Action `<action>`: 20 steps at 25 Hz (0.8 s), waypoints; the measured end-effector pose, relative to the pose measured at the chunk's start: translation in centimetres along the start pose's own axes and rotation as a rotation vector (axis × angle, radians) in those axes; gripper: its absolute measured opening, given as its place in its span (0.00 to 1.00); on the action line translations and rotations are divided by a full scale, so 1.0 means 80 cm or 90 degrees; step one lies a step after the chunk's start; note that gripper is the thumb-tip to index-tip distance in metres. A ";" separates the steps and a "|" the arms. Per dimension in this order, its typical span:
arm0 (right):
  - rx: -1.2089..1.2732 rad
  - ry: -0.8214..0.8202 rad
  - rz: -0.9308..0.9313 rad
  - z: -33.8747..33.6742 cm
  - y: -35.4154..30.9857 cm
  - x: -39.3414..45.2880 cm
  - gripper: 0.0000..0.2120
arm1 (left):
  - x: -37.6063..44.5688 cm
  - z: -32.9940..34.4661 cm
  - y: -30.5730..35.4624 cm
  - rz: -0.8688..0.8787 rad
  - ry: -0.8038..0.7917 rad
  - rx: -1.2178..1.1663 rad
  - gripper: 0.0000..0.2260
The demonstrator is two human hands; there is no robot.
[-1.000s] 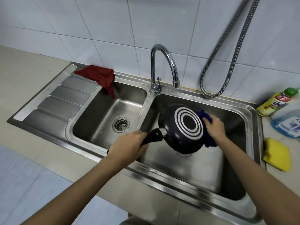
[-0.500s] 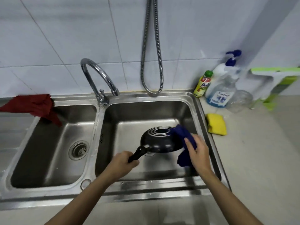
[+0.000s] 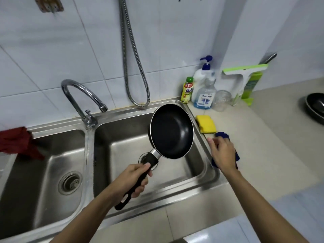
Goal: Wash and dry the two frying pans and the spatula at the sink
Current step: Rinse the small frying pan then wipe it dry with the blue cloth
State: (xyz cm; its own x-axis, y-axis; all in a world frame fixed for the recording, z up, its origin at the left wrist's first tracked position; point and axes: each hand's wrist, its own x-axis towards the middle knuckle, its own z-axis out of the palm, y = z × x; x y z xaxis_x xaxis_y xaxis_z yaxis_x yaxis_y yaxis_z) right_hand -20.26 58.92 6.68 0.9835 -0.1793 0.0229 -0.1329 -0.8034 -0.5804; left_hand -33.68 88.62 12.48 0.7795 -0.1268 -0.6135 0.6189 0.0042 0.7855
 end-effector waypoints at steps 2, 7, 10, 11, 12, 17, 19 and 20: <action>0.155 -0.129 0.061 -0.010 -0.030 -0.037 0.24 | -0.009 0.015 0.005 0.000 -0.055 -0.029 0.15; 0.228 -0.071 0.213 -0.065 0.009 -0.098 0.19 | -0.014 0.067 0.019 -0.009 -0.207 0.004 0.14; 0.229 0.014 0.248 -0.122 0.048 -0.126 0.16 | -0.003 0.120 0.026 0.026 -0.238 0.128 0.14; 0.215 0.045 0.257 -0.142 0.061 -0.135 0.16 | 0.004 0.142 0.027 0.055 -0.237 0.190 0.14; 0.196 0.070 0.267 -0.160 0.074 -0.144 0.16 | 0.011 0.164 0.026 0.084 -0.238 0.252 0.13; 0.142 0.195 0.344 -0.240 0.165 -0.190 0.18 | 0.039 0.289 0.021 0.144 -0.295 0.426 0.10; 0.161 0.230 0.387 -0.263 0.202 -0.204 0.18 | 0.049 0.340 0.032 0.148 -0.326 0.476 0.11; 0.171 0.243 0.403 -0.274 0.220 -0.208 0.18 | 0.055 0.368 0.040 0.150 -0.344 0.502 0.11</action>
State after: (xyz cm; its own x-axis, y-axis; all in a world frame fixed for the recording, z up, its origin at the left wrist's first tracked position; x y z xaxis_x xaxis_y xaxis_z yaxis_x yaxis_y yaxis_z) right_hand -41.67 35.30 13.95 0.6142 -0.7788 -0.1275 -0.5715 -0.3276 -0.7524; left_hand -31.14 58.85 14.66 0.6031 -0.6453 -0.4688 0.0577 -0.5509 0.8326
